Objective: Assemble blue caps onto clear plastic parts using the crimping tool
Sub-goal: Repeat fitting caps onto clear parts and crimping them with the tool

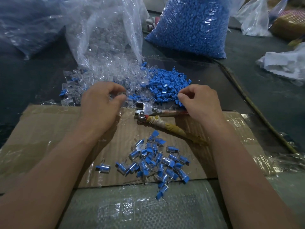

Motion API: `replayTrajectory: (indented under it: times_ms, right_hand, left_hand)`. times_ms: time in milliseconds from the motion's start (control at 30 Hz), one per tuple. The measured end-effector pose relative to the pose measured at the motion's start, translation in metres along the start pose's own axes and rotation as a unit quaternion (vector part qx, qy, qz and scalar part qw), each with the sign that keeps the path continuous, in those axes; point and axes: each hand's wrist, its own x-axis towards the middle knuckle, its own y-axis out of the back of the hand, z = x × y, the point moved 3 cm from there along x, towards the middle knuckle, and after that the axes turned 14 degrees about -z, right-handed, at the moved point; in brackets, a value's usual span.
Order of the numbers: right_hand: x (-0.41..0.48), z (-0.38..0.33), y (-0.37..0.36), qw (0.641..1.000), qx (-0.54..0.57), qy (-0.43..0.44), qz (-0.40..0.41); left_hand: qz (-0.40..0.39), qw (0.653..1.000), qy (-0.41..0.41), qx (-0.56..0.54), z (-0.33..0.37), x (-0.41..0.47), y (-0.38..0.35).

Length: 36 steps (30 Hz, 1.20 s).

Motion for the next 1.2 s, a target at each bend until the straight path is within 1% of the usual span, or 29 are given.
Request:
replayTrajectory:
  times_ms: [67,133,233,367,533,633,867,1100,1200]
  right_hand:
    - [0.002,0.003,0.0,1.0,-0.002,-0.009,0.012]
    - [0.003,0.006,0.0,1.0,-0.007,-0.015,0.019]
    - [0.006,0.01,-0.003,1.0,-0.014,-0.014,0.014]
    - [0.01,0.011,-0.008,0.999,-0.039,-0.016,-0.017]
    - [0.015,0.01,-0.015,0.995,-0.08,-0.022,-0.052]
    - [0.017,0.011,-0.016,0.995,-0.075,-0.025,-0.064]
    - [0.017,0.011,-0.017,0.995,-0.083,-0.017,-0.054]
    - [0.016,0.012,-0.016,0.997,-0.073,-0.018,-0.01]
    - [0.014,0.012,-0.014,0.998,-0.062,-0.01,0.007]
  left_hand:
    - [-0.011,0.994,0.019,-0.104,0.004,-0.003,0.001]
    - [-0.016,0.98,0.037,-0.196,0.008,-0.005,0.002]
    - [-0.031,0.958,0.052,-0.28,0.012,-0.007,0.002]
    - [-0.06,0.946,0.067,-0.31,0.012,-0.009,0.002]
    - [-0.096,0.913,0.079,-0.389,0.009,-0.007,-0.003]
    - [-0.11,0.894,0.087,-0.425,0.008,-0.006,-0.004]
    - [-0.141,0.851,0.093,-0.498,0.011,-0.006,-0.009]
    - [-0.145,0.822,0.107,-0.54,0.012,-0.005,-0.008]
    - [-0.148,0.816,0.107,-0.549,0.012,-0.005,-0.007]
